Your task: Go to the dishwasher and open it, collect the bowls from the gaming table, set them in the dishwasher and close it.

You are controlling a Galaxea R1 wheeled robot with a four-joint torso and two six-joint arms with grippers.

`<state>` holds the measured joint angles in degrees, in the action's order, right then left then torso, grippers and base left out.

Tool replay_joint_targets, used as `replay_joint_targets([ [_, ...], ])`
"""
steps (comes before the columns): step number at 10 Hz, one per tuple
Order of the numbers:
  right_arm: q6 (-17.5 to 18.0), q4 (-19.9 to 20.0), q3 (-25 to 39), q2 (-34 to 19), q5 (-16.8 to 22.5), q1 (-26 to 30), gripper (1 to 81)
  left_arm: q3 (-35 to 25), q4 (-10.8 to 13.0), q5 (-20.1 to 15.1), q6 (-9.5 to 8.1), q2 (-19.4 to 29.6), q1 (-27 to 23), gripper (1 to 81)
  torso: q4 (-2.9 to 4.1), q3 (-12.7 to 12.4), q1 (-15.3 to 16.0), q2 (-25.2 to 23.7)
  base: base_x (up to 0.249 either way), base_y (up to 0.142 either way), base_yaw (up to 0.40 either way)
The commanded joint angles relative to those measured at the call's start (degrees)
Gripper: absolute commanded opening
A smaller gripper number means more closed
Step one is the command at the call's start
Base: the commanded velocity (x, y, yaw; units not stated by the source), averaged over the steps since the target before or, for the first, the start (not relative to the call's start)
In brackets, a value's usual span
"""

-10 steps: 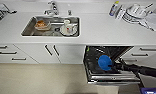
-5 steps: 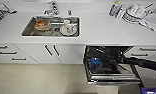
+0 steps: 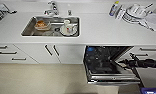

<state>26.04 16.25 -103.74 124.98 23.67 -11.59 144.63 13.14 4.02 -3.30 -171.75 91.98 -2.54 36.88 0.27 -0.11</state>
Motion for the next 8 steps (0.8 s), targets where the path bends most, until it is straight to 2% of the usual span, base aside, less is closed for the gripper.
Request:
replay_joint_targets([
  [1,0.6,0.9,12.5,-15.1,9.3,-4.9,81.1,5.7,-10.4,-5.1,-0.21,-2.3,0.4,81.1,0.00,0.0,0.0,0.0,0.000,0.000,0.000],
  [4,0.6,0.8,13.6,-17.8,8.8,-16.4,81.1,6.9,-14.2,-4.7,-0.21,-2.0,0.2,81.1,0.00,0.0,0.0,0.0,0.000,0.000,0.000],
  [5,0.5,0.8,13.4,-17.8,7.9,-19.9,81.1,6.9,-15.1,-4.6,-0.21,-1.8,0.2,81.1,0.00,0.0,3.7,-5.7,0.000,0.000,0.000],
  [7,0.7,1.1,13.8,-17.7,5.7,-26.6,81.1,6.9,-16.8,-4.5,-0.30,-1.3,-0.4,81.1,0.00,0.0,4.3,-6.8,0.000,0.000,0.000],
  [8,0.6,1.7,14.5,-17.5,4.5,-29.5,81.1,6.9,-18.1,-3.1,-0.21,-1.3,-0.5,81.1,0.00,0.0,5.4,-8.6,0.000,0.000,0.000],
])
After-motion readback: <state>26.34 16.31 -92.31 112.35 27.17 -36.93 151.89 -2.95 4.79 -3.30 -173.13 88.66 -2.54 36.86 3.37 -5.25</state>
